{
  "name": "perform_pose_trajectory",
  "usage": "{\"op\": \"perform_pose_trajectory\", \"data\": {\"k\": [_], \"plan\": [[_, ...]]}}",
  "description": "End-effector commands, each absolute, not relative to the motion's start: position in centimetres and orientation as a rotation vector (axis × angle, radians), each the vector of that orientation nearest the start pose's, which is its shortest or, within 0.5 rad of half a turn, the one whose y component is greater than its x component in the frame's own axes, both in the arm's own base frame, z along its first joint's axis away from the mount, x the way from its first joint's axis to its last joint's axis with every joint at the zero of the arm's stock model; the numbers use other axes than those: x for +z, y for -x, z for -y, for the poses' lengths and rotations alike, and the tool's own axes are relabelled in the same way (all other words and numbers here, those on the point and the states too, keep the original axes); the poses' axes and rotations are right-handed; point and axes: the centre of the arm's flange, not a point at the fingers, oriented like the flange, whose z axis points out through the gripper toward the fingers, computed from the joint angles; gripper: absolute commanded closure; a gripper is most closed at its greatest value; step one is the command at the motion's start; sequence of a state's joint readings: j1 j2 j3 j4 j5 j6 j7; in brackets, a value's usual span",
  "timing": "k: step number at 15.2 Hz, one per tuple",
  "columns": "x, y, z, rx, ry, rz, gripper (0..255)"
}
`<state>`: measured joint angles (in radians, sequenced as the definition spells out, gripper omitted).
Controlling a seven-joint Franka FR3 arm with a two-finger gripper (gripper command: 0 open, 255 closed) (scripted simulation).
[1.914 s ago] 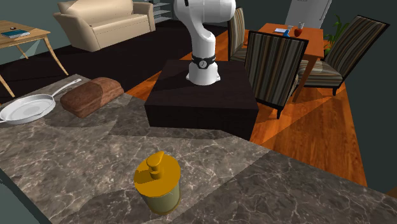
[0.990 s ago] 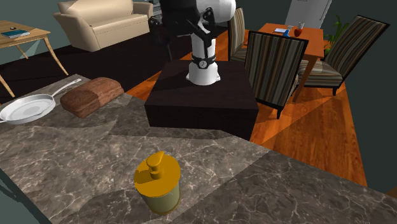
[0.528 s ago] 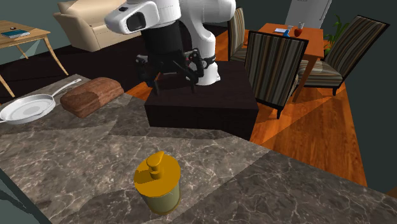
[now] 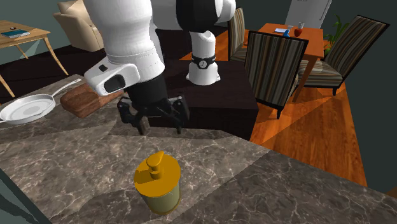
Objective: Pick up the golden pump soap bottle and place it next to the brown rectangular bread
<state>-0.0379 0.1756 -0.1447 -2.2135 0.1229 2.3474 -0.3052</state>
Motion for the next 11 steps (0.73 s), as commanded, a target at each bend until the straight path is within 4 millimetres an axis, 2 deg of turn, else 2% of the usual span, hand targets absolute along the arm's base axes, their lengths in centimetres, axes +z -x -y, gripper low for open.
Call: {"op": "perform_pose_trajectory", "data": {"k": [1, 3, 11], "plan": [[27.5, -55.0, 10.5, 0.03, 3.081, 0.05, 0], [25.7, -56.6, 11.3, 0.026, 3.089, 0.044, 0], [21.8, -56.6, 11.1, 0.026, 3.089, 0.044, 0]]}}
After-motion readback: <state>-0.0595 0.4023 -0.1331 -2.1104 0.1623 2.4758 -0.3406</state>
